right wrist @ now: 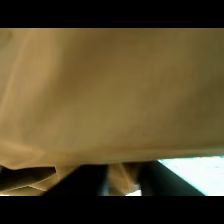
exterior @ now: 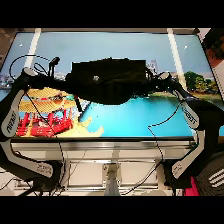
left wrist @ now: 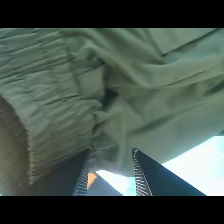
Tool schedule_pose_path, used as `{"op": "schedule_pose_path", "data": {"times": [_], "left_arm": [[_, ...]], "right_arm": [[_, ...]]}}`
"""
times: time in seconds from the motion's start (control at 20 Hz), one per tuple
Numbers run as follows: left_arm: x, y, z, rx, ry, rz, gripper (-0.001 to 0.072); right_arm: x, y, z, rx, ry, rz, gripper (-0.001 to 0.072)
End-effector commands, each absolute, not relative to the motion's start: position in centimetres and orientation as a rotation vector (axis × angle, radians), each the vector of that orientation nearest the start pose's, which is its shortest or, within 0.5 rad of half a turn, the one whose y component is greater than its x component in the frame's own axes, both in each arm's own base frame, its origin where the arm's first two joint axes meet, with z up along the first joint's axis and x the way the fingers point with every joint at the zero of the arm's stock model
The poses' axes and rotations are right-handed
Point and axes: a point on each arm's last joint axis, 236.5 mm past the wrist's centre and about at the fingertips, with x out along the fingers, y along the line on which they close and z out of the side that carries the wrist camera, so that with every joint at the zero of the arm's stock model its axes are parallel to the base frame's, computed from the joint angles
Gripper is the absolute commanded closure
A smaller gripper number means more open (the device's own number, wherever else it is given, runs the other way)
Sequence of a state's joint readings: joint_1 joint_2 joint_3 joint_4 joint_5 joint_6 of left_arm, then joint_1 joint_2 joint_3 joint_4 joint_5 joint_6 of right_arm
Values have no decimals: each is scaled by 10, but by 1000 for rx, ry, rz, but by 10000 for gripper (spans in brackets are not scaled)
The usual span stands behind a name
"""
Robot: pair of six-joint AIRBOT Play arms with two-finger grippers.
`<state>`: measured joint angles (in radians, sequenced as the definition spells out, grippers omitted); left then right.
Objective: Fold the clothes and pants, and hang the long-sleeved shirts on hangers.
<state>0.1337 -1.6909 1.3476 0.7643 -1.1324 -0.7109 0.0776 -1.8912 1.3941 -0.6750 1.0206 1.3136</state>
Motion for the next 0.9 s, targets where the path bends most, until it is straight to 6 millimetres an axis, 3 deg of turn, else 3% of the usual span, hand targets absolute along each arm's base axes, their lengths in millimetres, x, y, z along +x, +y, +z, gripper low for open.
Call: {"op": "schedule_pose_path", "data": {"times": [0.0, 0.05, 0.2, 0.35, 0.4, 0.45, 0.8, 0.85], "left_arm": [[453, -90, -14, -102, 1066, -759, 377], [450, -79, -10, -26, 1070, -736, 336], [445, -55, 0, 99, 1074, -680, 336], [444, -27, -13, 74, 1147, -560, 332], [445, -24, -18, 46, 1161, -545, 333], [446, -26, -22, 21, 1165, -548, 333], [476, -61, -63, -261, 1124, -588, 338], [478, -68, -65, -308, 1120, -598, 404]], "right_arm": [[466, 195, -103, 694, 1370, 484, 427], [464, 195, -102, 694, 1374, 487, 426], [464, 196, -102, 695, 1377, 489, 427], [461, 201, -102, 692, 1383, 499, 423], [462, 201, -101, 695, 1382, 498, 360], [462, 201, -102, 695, 1380, 497, 327], [464, 202, -99, 718, 1374, 492, 329], [466, 204, -98, 732, 1367, 494, 330]]}}
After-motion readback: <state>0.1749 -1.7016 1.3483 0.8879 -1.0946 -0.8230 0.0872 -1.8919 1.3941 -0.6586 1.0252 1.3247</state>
